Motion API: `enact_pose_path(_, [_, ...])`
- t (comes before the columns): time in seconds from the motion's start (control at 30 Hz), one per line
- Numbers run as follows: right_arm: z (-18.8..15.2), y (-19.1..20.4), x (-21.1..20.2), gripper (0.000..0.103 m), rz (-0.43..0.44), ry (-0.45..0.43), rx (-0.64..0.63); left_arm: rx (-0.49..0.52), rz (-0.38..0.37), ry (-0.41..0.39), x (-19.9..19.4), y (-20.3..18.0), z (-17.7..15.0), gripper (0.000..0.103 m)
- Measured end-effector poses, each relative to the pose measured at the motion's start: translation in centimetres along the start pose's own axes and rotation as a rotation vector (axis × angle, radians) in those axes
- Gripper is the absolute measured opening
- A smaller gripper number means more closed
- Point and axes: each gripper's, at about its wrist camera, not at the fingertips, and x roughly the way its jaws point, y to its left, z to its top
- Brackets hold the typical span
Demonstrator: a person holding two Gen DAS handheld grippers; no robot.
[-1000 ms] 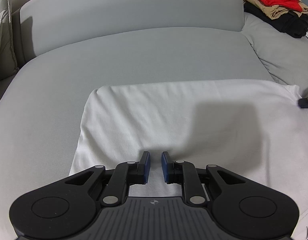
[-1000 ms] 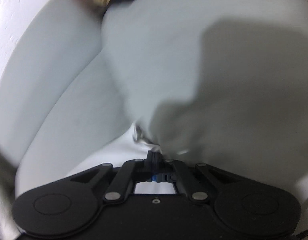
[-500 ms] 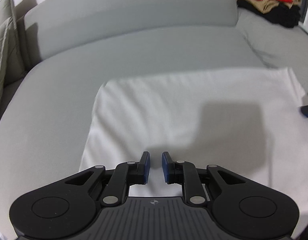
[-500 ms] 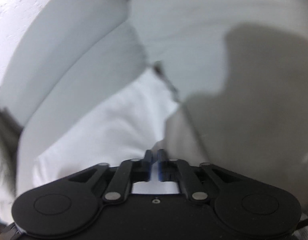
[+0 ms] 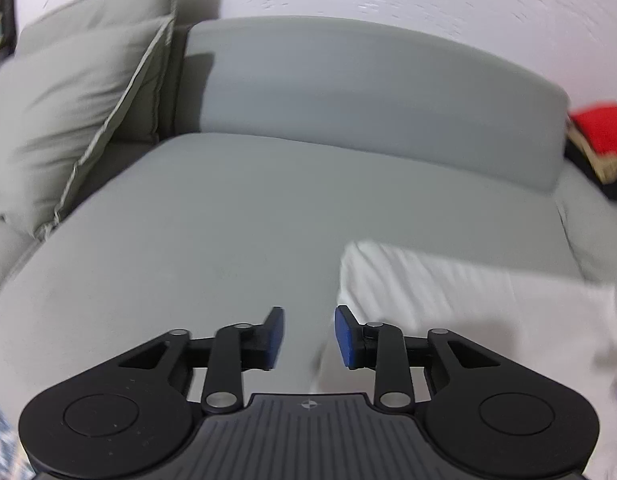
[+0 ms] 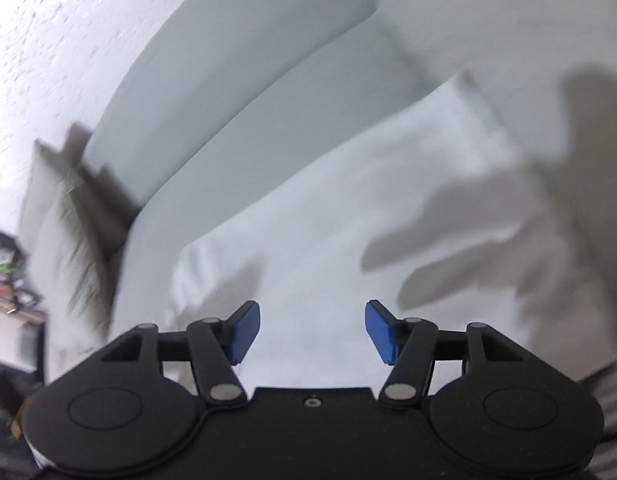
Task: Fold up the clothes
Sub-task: 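Close the left tool on the edge of the folded shirt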
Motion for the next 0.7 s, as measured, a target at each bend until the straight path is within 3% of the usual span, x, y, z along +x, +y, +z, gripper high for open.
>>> enact_pose_path(0.03, [-0.2,0.4,0.9,0.053,0.021,0.02,-0.007,-0.03,-0.021,0.007,0.7,0.5,0.5,0.035])
enact_pose_path(0.13, [-0.9,1.5,2.7,0.034,0.028,0.07,-0.056,-0.116,-0.096,0.043,3.2,1.8,1.8,0.037])
enact_pose_path(0.27, [-2.5,1.9,3.7,0.019,-0.055,0.121,-0.096,-0.222,-0.182,0.135,7.6,3.3,3.0,0.036])
enact_pose_path(0.33, [-2.2,1.7,3.7,0.017,-0.057,0.135,-0.083,-0.297,-0.23,0.191,10.0,4.2,3.4,0.036])
enact_pose_path(0.5, [-1.7,0.9,4.3,0.016,-0.04,0.165,-0.016,-0.606,-0.457,0.359,15.8,7.1,3.2,0.036])
enact_pose_path(0.6, [-1.5,0.9,4.6,0.016,-0.034,0.171,-0.002,-0.656,-0.491,0.403,17.8,7.3,3.3,0.032])
enact_pose_path(0.7, [-1.1,1.0,5.5,0.016,-0.037,0.174,-0.005,-0.655,-0.499,0.432,19.2,6.9,3.6,0.02])
